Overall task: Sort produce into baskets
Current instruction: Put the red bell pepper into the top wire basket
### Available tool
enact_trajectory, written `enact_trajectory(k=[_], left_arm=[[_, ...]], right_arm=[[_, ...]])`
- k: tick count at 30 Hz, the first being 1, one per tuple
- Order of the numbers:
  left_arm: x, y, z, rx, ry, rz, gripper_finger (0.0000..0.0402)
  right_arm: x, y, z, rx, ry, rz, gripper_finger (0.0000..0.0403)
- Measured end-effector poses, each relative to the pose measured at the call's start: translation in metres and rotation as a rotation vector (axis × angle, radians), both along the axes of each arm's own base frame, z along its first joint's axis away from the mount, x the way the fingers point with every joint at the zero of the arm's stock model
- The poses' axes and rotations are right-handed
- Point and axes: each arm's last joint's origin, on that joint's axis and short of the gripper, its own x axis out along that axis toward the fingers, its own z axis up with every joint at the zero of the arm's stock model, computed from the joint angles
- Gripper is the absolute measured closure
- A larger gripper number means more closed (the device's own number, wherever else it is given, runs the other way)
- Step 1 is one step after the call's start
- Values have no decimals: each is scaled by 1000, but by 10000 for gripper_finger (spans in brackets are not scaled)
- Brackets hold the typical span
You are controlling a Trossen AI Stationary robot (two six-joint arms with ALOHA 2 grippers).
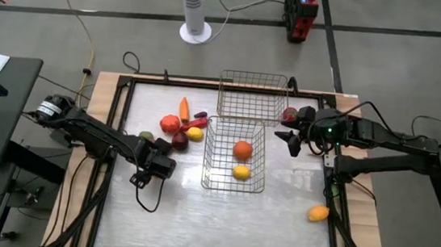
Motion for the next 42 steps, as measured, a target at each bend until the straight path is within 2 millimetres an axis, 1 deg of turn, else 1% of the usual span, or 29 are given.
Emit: enact_trajectory(k=[4,9,12,15,18,21,23,25,28,30,32,33,35,37,40,42], left_arm=[[4,0,7,-11,-26,68,116],[19,6,28,-38,-111,180,162],[29,15,42,-55,-166,247,170],[41,26,64,-33,-266,321,167],[54,44,94,48,-415,407,159],[64,69,120,159,-554,470,158],[67,87,130,203,-625,513,158],[72,105,137,213,-718,558,157],[82,128,149,192,-910,624,157],[93,144,156,184,-1054,678,157],[103,160,151,177,-1125,733,157],[110,168,150,165,-1187,757,157],[121,183,142,144,-1256,818,157],[133,195,134,122,-1331,862,156],[142,207,117,88,-1343,932,156],[146,215,106,49,-1319,1001,151]], right_arm=[[0,0,0,0,0,0,137],[0,0,0,0,0,0,137],[0,0,0,-1,-3,0,137],[0,0,1,-1,-9,0,137],[1,0,1,-2,-18,0,137],[1,0,2,2,-26,-3,137],[1,0,2,8,-28,-6,137],[1,0,2,10,-28,-8,137],[1,0,2,10,-28,-8,137],[1,0,2,10,-29,-8,137],[2,0,3,9,-38,-7,137],[2,0,4,8,-49,-8,137],[3,-1,5,5,-69,-13,137],[4,-2,7,2,-89,-16,137],[4,-3,8,1,-98,-21,137],[4,-3,8,2,-95,-19,137]])
